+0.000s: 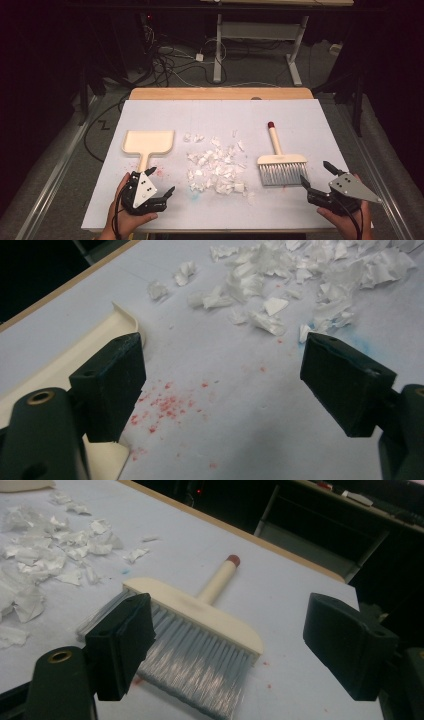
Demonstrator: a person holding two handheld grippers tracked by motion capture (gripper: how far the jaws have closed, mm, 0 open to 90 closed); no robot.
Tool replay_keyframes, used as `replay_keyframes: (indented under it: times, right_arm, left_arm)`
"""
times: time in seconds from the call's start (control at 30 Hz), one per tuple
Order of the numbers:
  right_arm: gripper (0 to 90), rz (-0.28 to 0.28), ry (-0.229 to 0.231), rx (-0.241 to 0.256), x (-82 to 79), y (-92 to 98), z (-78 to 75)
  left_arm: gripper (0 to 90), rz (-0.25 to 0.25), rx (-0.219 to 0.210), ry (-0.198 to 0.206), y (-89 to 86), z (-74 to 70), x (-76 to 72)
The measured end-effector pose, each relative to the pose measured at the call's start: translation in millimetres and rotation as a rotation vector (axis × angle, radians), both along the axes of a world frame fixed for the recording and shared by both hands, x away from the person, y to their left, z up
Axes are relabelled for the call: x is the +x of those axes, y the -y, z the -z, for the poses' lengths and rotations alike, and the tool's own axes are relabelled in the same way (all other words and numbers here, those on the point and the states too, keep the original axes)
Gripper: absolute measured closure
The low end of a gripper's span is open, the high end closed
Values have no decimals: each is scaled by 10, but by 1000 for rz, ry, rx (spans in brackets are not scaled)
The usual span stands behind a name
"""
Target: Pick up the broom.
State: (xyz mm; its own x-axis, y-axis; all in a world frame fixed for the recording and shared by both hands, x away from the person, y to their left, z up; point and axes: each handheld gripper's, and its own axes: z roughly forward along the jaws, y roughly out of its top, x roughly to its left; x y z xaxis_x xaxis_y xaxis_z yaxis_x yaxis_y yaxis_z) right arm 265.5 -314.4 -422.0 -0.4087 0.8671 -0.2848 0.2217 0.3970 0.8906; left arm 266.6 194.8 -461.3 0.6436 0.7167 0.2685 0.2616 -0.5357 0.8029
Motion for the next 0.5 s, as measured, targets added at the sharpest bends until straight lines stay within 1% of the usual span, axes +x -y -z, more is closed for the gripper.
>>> replay_keyframes:
  times: [0.03, 0.07, 0.13, 0.17, 0.23, 0.3, 0.37, 0.43, 0.5]
  right_arm:
    - [213, 3, -3, -3, 16, 3, 9]
    - [215, 9, -15, -5, 35, 5, 22]
    - [219, 6, -29, 10, 68, 12, 44]
    - [219, 8, -40, 9, 82, 10, 54]
    - [219, 12, -45, 14, 98, 9, 64]
    - [217, 19, -44, 13, 110, 9, 67]
    - [215, 23, -39, 14, 128, -1, 62]
    - [213, 12, -31, 14, 159, -13, 52]
    - [213, 15, -28, 12, 211, -42, 39]
  left_arm:
    - [175, 0, 4, -3, 1, 6, 7]
    - [175, 3, 7, -8, 2, 19, 19]
    - [176, 5, 9, -11, 4, 23, 24]
    - [177, 8, 12, -14, 10, 22, 28]
    - [177, 17, 12, -11, 25, 18, 23]
    - [177, 26, 23, -4, 38, 21, 16]
    - [176, 28, 23, -8, 41, 28, 16]
    - [176, 28, 22, -9, 41, 31, 17]
    - [176, 29, 21, -13, 46, 34, 20]
